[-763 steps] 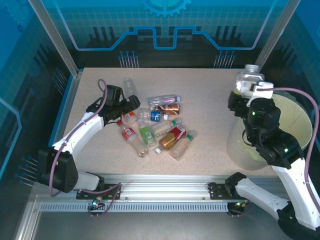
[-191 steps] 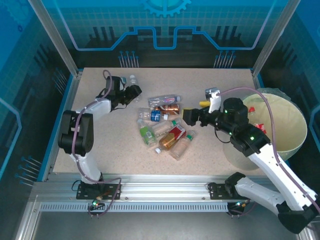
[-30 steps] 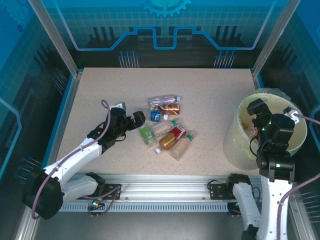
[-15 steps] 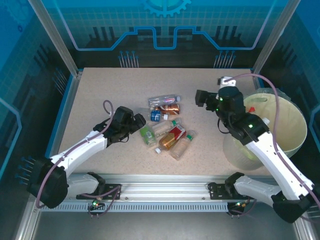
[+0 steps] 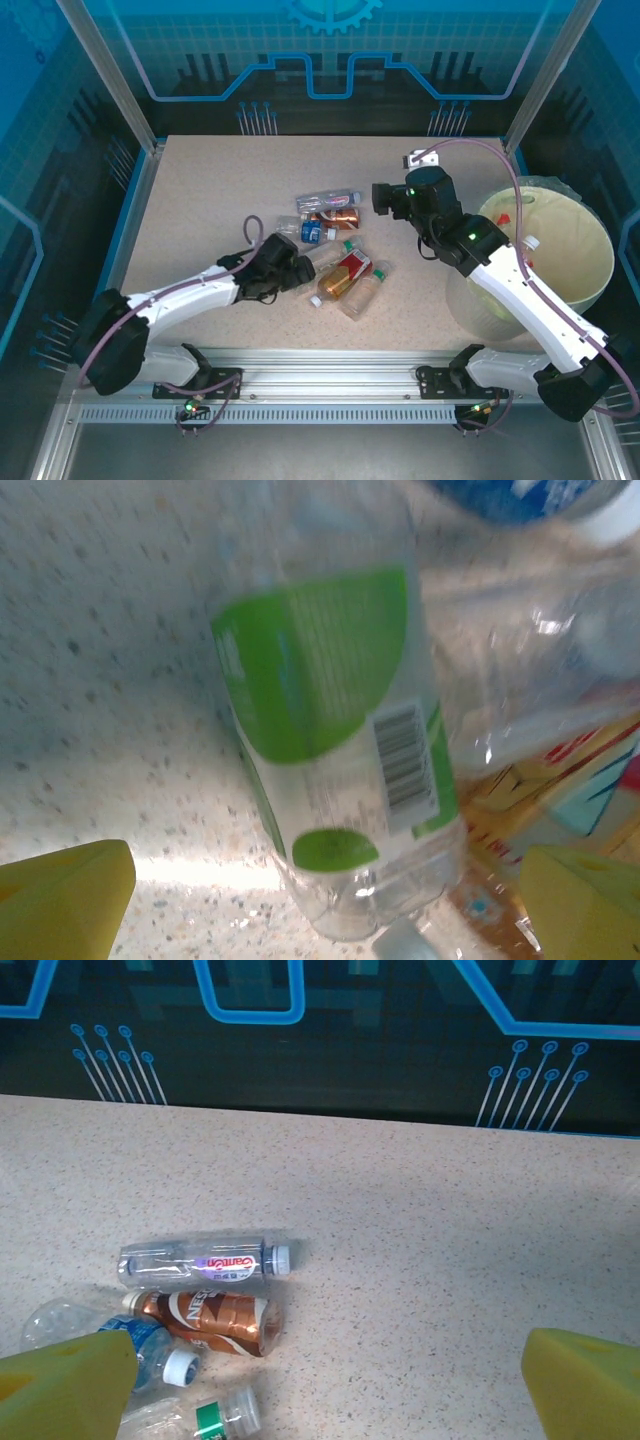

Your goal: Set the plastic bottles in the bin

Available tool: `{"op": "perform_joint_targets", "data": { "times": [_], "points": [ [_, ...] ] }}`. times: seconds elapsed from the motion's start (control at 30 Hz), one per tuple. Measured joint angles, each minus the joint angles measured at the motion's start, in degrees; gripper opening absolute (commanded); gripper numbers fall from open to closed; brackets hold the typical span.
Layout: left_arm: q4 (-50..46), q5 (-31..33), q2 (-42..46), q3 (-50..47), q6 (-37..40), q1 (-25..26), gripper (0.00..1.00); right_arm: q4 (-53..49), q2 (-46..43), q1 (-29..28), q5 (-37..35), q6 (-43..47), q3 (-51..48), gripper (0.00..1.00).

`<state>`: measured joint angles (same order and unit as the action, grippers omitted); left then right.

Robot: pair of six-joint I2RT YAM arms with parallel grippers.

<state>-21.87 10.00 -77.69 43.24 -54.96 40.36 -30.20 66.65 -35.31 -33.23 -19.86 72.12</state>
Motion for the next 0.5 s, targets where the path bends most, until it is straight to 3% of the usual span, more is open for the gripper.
{"op": "perform_joint_targets", "data": {
  "times": [0.23,0.5],
  "points": [
    [-2.27,1.40,-7.87,3.74,0.57,1.90,0.99,-0.74,-1.70,-0.02,-2.69,-0.68,0.00,1.00],
    [-2.86,3.30,-9.77,4.24,2.01,2.01,0.98,-1.03,-2.80,-0.02,-3.45,-1.16,0.00,1.00]
  ]
}}
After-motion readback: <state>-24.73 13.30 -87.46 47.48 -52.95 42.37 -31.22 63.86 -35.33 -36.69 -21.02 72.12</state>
